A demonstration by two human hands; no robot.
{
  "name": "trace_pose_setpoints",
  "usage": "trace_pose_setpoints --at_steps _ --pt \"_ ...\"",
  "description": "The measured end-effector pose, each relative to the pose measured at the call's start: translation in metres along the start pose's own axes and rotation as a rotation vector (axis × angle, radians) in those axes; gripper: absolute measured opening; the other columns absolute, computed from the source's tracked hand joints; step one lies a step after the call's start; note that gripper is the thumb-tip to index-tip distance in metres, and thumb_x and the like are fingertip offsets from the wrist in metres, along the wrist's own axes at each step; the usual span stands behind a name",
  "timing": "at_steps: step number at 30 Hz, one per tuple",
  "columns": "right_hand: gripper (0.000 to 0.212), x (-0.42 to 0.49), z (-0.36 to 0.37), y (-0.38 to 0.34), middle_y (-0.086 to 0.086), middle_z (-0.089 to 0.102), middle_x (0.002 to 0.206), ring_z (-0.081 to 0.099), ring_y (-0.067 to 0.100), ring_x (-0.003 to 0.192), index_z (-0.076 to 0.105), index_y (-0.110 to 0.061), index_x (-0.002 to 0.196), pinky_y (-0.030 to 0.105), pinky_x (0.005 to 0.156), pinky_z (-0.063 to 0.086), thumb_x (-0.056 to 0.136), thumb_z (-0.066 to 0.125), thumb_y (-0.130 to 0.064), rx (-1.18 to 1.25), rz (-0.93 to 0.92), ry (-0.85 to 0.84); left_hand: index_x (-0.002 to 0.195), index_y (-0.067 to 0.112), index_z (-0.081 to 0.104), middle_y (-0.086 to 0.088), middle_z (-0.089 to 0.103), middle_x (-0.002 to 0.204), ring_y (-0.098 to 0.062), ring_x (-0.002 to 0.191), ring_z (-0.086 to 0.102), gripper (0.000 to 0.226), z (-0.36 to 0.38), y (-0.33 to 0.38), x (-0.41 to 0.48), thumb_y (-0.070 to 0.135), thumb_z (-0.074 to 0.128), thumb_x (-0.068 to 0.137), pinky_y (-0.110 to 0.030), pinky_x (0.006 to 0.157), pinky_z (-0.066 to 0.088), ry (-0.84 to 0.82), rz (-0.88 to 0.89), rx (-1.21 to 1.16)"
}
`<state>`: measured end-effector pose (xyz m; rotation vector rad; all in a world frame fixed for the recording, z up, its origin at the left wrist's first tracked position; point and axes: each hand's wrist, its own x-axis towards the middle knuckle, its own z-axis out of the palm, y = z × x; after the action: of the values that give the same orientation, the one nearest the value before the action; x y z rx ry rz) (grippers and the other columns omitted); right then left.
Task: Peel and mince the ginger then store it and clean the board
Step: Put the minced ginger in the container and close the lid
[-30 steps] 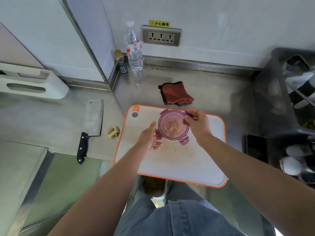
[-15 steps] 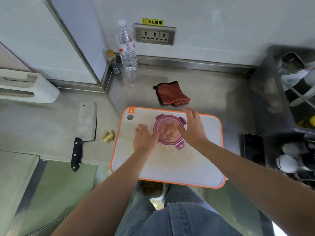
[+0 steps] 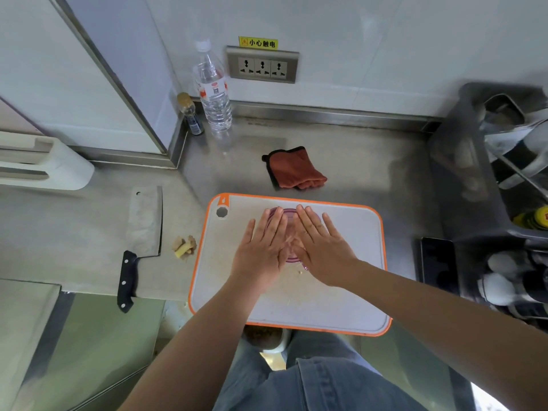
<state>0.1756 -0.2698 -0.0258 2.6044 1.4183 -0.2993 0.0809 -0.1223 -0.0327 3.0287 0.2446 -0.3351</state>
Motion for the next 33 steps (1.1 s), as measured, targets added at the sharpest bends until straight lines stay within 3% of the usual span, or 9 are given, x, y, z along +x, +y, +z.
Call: trace_pose_setpoints --at_steps 5,11,14,20,23,26,29,31,33 --pt "0.067 0.002 -0.008 0.012 0.014 0.031 0.152 0.029 0.028 0.141 0.034 -0.003 0.144 0.048 0.111 0.033 0.101 0.0 -0.041 0.016 -0.068 -0.026 0.146 0.008 0.036 -0.008 0.033 0.154 -0.027 0.142 0.031 0.058 -0.01 -0.005 -0.01 0.036 0.022 0.097 -0.047 0.11 0.035 0.099 0.061 -0.032" --pt "0.058 0.017 -0.035 0.039 0.0 0.003 0.16 -0.002 0.012 0.147 0.006 -0.011 0.152 0.035 0.119 -0.001 0.096 0.009 -0.028 0.12 -0.398 -0.007 0.154 0.016 0.009 -0.005 0.005 0.161 -0.022 0.148 0.012 0.068 -0.005 -0.038 -0.039 0.03 0.034 0.093 -0.041 0.117 0.013 0.116 0.578 0.168" --pt "0.067 0.032 -0.039 0.049 -0.007 -0.003 0.159 -0.011 0.006 0.145 0.004 -0.017 0.152 0.033 0.119 -0.009 0.086 0.001 -0.031 0.099 -0.55 -0.136 0.154 0.016 0.008 -0.006 0.002 0.161 -0.02 0.149 0.005 0.071 -0.002 -0.041 -0.038 0.03 0.035 0.089 -0.039 0.118 0.008 0.09 0.582 0.175" --pt "0.074 0.04 -0.035 0.056 -0.012 -0.013 0.157 -0.02 0.002 0.142 -0.002 -0.023 0.152 0.036 0.117 -0.016 0.079 -0.002 -0.029 0.065 -0.6 -0.207 0.154 0.02 -0.001 0.0 -0.007 0.161 -0.016 0.148 -0.007 0.076 -0.002 -0.04 -0.036 0.024 0.03 0.085 -0.039 0.118 0.001 0.007 0.559 0.075" --pt "0.068 0.042 -0.04 0.056 -0.013 -0.019 0.154 -0.023 0.002 0.141 -0.005 -0.023 0.151 0.039 0.116 -0.018 0.083 -0.002 -0.028 0.022 -0.602 -0.245 0.154 0.025 0.006 0.003 0.001 0.162 -0.014 0.149 0.0 0.073 -0.005 -0.041 -0.034 0.025 0.027 0.083 -0.041 0.118 -0.001 -0.018 0.534 0.032" --pt "0.061 0.036 -0.035 0.054 -0.005 -0.011 0.158 -0.018 0.008 0.144 0.001 -0.018 0.152 0.04 0.118 -0.011 0.093 0.01 -0.03 0.09 -0.605 -0.15 0.143 0.023 0.043 0.0 0.036 0.153 -0.017 0.142 0.032 0.062 -0.018 -0.038 -0.028 0.025 0.034 0.082 -0.04 0.118 0.009 0.052 0.563 -0.017" --pt "0.057 0.027 -0.039 0.047 0.003 0.002 0.16 -0.005 0.016 0.147 0.012 -0.011 0.152 0.033 0.12 -0.004 0.099 0.023 -0.028 0.417 -0.425 0.109 0.114 0.022 0.07 -0.001 0.065 0.125 -0.022 0.113 0.06 0.046 -0.029 -0.028 -0.015 0.025 0.042 0.077 -0.037 0.114 0.023 0.155 0.6 -0.072" --pt "0.056 0.022 -0.043 0.037 0.006 0.012 0.159 0.007 0.018 0.147 0.015 -0.008 0.151 0.024 0.118 0.001 0.099 0.033 -0.019 0.648 -0.124 0.261 0.099 0.023 0.075 0.002 0.071 0.109 -0.023 0.099 0.064 0.036 -0.03 -0.023 -0.008 0.023 0.049 0.074 -0.033 0.111 0.027 0.21 0.588 -0.125" --pt "0.057 0.018 -0.037 0.024 0.008 0.02 0.157 0.014 0.02 0.146 0.019 -0.01 0.15 0.022 0.115 0.007 0.099 0.041 -0.019 0.738 0.184 0.212 0.09 0.024 0.077 0.006 0.072 0.099 -0.021 0.093 0.064 0.026 -0.03 -0.018 -0.005 0.021 0.059 0.071 -0.029 0.108 0.026 0.258 0.541 -0.181"
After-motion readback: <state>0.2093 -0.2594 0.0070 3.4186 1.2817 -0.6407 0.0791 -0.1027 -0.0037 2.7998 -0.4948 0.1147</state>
